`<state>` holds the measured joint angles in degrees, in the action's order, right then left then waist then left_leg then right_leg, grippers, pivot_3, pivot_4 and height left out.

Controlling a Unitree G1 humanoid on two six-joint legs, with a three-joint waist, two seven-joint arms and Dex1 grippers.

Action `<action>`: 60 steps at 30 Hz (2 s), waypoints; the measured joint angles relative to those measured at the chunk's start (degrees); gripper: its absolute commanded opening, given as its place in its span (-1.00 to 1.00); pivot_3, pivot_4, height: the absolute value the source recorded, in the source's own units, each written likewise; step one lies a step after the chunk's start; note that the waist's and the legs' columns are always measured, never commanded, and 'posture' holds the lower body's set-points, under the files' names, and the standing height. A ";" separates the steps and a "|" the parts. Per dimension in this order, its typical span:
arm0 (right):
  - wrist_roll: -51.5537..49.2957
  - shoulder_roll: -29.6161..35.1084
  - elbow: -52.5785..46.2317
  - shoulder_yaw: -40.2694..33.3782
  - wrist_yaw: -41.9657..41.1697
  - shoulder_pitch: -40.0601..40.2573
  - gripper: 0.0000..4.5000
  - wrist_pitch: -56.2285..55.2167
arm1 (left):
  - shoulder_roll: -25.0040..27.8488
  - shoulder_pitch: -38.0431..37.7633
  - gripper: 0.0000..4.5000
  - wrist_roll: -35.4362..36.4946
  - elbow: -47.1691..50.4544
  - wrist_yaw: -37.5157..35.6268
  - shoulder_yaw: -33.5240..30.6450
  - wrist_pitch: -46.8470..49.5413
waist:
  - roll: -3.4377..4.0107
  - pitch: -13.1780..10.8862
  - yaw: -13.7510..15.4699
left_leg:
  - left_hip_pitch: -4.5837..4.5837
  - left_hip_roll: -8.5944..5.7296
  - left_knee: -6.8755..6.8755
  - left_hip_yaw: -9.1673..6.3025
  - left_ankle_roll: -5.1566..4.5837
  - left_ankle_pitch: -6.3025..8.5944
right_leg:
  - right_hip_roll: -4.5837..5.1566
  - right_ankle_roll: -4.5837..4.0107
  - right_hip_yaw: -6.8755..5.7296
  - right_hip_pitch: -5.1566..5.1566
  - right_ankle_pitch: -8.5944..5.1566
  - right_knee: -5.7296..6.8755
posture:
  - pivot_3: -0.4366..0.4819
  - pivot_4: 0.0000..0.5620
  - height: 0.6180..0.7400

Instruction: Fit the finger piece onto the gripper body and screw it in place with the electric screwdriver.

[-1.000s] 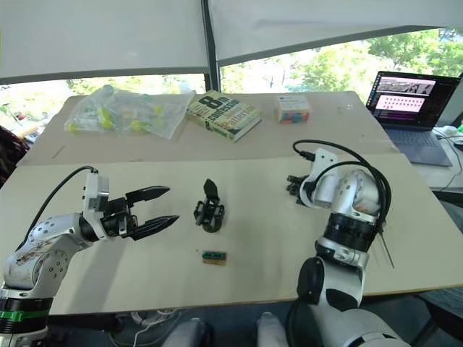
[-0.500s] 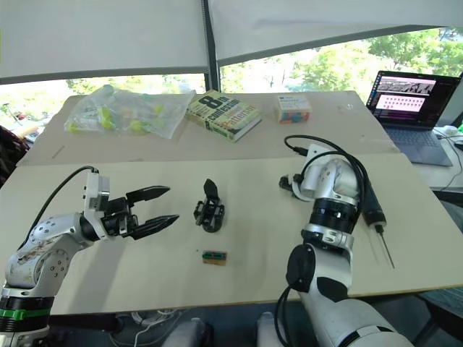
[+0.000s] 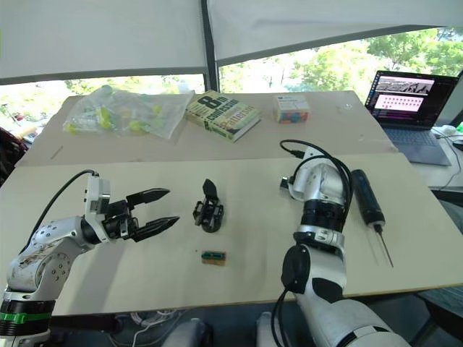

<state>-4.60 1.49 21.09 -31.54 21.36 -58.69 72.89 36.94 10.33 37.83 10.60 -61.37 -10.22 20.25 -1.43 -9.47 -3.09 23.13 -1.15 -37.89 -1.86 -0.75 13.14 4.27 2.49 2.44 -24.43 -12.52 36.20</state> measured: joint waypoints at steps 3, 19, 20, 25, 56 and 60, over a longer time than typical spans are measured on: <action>-0.07 -0.81 -0.37 0.00 0.14 0.03 0.01 0.02 | 0.00 -0.33 1.00 0.01 0.37 0.22 0.00 -0.13 | 0.00 0.00 -0.36 | -0.01 0.00 0.00 0.00 0.00 0.00 | 0.00 -0.01 0.00 0.00 0.00 0.01 | -0.05 -0.47 1.00; -6.95 7.59 -15.56 11.73 -18.03 9.46 -0.51 0.01 | -1.21 2.25 1.00 3.38 0.48 4.25 -2.09 2.30 | 0.09 -0.07 -0.41 | 0.06 -0.04 0.01 0.00 -0.01 0.00 | 0.04 0.04 0.00 0.00 0.00 -0.07 | -0.05 -0.47 1.00; -7.13 8.89 -17.28 13.37 -19.85 10.17 -0.51 -1.05 | -1.26 2.70 1.00 3.97 0.47 4.68 -2.41 2.65 | 0.09 -0.07 -0.40 | 0.06 -0.04 0.01 0.00 0.00 0.00 | 0.03 0.05 -0.01 0.00 0.00 -0.07 | -0.05 -0.47 1.00; -5.41 22.05 -32.51 28.74 -36.17 17.34 -0.51 -23.35 | -3.22 10.50 1.00 10.88 0.14 10.85 -5.55 8.36 | 0.08 -0.11 -0.26 | -0.02 -0.04 0.01 0.00 0.00 0.00 | -0.03 0.11 0.00 0.07 -0.04 -0.08 | -0.05 -0.47 1.00; 8.98 20.38 -34.50 43.99 -48.65 26.10 -0.51 -69.72 | -25.21 29.91 -0.41 21.70 -9.61 30.64 -3.53 19.61 | -0.04 -0.16 1.13 | -0.02 -0.20 -0.01 -0.03 0.08 -0.05 | 0.06 0.15 0.08 0.08 0.03 -0.08 | -0.05 -0.47 1.00; 8.89 20.10 -34.60 43.75 -48.76 26.10 -0.51 -68.82 | -25.91 29.81 -0.97 21.64 -9.14 30.37 -3.54 19.00 | -0.04 -0.16 1.12 | -0.03 -0.20 -0.01 -0.03 0.08 -0.05 | 0.06 0.15 0.08 0.09 0.03 -0.07 | -0.05 -0.47 1.00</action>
<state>4.29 21.60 -13.51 12.21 -27.40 -32.59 4.07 11.04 40.14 59.47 1.46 -31.00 -13.77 39.25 -1.47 -9.63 -1.98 23.10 -1.35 -37.90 -1.88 -0.67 13.10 4.33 2.64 2.52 -24.35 -12.49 36.13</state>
